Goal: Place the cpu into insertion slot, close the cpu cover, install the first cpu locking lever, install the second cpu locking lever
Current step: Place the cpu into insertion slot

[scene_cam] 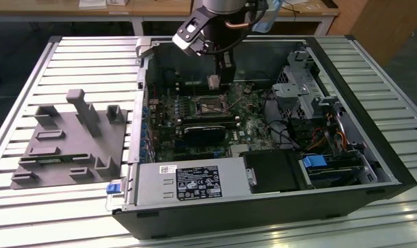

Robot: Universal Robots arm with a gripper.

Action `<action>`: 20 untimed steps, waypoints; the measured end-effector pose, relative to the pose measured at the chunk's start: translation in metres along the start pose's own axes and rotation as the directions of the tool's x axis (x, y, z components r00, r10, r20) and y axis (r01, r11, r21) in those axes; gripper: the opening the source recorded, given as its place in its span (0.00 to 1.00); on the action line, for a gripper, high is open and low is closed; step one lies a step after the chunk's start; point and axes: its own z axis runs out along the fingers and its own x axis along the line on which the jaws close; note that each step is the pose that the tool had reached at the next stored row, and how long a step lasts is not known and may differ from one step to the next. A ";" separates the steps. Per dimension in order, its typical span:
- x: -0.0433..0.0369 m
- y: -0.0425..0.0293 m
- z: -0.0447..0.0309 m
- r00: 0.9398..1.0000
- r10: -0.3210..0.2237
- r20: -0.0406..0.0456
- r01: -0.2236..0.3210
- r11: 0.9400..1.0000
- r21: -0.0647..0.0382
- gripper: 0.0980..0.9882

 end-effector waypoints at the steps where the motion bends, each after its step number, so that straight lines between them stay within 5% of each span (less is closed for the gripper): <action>1: 0.0005 -0.0002 0.0020 1.000 0.000 0.000 0.000 1.000 0.000 0.49; 20: 0.0064 -0.0053 0.0316 1.000 -0.019 -0.002 0.019 1.000 0.001 0.49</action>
